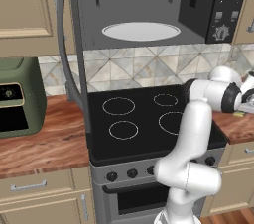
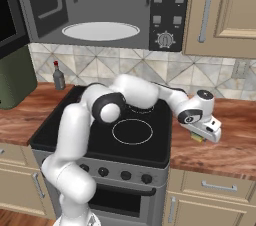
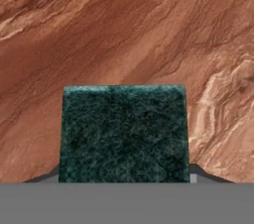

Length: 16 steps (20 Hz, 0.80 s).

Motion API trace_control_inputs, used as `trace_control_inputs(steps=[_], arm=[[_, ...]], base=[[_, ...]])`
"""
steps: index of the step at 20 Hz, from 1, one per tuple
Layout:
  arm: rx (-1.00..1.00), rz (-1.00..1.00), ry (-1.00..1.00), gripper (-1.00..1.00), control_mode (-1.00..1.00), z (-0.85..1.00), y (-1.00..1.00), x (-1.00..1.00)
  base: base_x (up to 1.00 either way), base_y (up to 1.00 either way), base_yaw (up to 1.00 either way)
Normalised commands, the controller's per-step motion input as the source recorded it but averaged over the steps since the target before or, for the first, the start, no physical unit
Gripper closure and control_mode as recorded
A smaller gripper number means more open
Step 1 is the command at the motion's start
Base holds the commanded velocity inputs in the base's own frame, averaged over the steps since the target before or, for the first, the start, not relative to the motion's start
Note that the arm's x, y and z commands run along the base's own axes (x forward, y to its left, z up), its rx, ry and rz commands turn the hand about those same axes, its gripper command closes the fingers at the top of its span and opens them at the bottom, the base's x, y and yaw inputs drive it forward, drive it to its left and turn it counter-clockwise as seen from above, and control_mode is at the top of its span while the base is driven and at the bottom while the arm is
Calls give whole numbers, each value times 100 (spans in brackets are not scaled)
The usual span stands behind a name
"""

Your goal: Place the sponge inside the microwave to prepare for sanitizing.

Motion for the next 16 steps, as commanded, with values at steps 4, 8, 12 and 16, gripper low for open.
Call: trace_control_inputs(steps=[4,8,12,16], arm=[[0,0,0,100,-100,65,0,-41],[0,0,0,100,-100,66,1,-41],[-5,0,0,100,-100,55,15,-50],[-10,0,0,100,-100,59,50,-49]], base=[[0,0,0],[0,0,0],[0,0,0],[0,0,0]])
